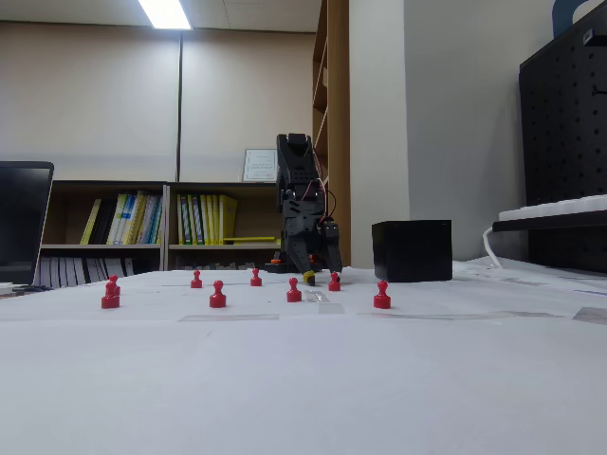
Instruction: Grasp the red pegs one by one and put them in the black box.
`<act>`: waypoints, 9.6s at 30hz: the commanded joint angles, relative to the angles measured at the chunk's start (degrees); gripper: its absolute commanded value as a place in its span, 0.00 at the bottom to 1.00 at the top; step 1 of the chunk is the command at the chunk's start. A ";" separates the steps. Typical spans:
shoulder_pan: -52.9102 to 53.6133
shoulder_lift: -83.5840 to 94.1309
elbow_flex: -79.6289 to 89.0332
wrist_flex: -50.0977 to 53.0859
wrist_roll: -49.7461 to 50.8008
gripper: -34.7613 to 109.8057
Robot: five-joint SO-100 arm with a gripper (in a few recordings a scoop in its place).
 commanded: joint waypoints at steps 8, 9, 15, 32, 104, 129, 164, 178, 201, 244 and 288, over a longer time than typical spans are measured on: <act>-0.79 6.77 8.61 -0.44 -0.35 0.32; -0.79 7.21 9.05 -0.44 -0.18 0.32; -1.14 9.84 12.04 -0.44 0.09 0.32; -1.93 13.97 15.73 -2.99 -0.09 0.32; -38.06 0.09 60.38 81.83 -53.70 0.35; 6.15 -30.67 13.62 52.12 -11.60 0.35; 18.98 -4.04 -6.86 -15.12 -6.59 0.35; 19.86 2.81 -1.23 -16.17 -6.42 0.35; 20.13 2.90 -1.49 -14.59 -6.33 0.24; -39.55 16.17 81.39 99.49 -51.77 0.29; 34.80 -16.88 -12.48 -8.00 -7.91 0.33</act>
